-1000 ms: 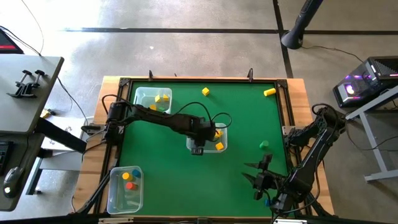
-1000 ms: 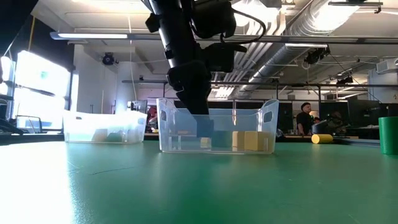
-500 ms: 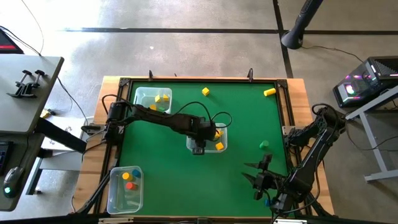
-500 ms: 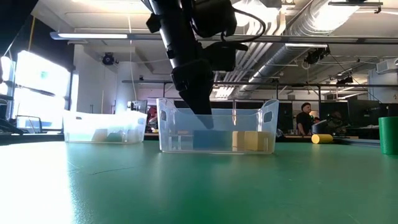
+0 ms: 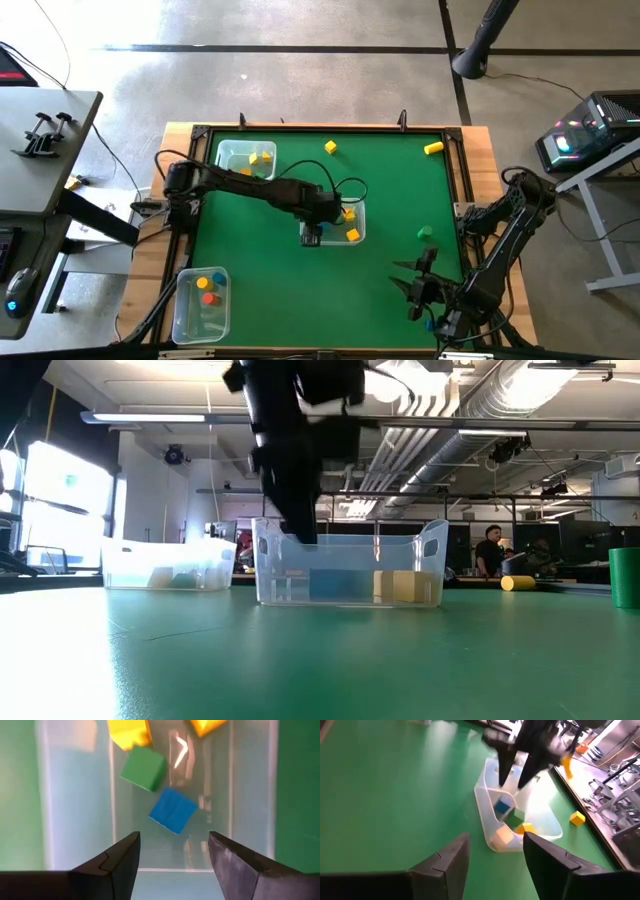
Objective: Sort blocks by size
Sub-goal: Put the yellow cylindrical block into the bottom left transparent bin
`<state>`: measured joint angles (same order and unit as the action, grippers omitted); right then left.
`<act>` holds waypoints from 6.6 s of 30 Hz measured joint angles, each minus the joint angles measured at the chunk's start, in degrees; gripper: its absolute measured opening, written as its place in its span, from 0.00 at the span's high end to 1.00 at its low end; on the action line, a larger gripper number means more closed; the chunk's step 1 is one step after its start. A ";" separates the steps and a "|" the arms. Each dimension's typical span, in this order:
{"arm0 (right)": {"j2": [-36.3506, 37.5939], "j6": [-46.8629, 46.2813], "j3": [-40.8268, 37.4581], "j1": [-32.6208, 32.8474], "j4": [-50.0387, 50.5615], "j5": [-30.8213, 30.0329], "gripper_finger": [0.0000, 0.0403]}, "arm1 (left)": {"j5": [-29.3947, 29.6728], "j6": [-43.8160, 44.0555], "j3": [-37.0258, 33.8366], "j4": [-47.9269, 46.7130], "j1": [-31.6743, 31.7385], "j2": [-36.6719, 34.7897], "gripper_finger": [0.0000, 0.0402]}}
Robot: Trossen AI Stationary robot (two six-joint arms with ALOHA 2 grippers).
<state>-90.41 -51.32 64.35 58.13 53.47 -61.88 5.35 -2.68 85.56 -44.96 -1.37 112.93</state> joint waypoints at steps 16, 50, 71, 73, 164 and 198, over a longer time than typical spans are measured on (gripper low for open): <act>0.11 -22.68 -21.25 0.81 -8.12 2.78 0.55 | -6.61 -5.09 -7.80 25.14 -1.80 -18.29 0.46; 31.51 36.68 -21.39 -50.47 -17.27 25.80 0.55 | 28.23 10.24 -41.75 76.14 -12.90 -23.48 0.46; -0.43 47.75 -6.82 -108.76 -6.17 45.78 0.49 | 28.36 10.58 -41.72 76.25 -13.31 -23.45 0.46; -4.01 48.77 -3.41 -109.64 -2.34 44.72 0.44 | 28.38 10.56 -41.72 76.25 -13.66 -23.45 0.46; -12.61 73.09 -0.39 -106.54 5.62 48.87 0.41 | 28.32 7.39 -41.68 75.15 -16.76 -23.45 0.46; -12.09 57.92 -0.39 -114.67 2.40 55.59 0.65 | 28.32 7.58 -41.68 74.74 -17.03 -23.48 0.46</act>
<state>-102.50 6.60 63.96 -56.54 55.87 -6.29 33.67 4.91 43.88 29.78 -18.39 89.45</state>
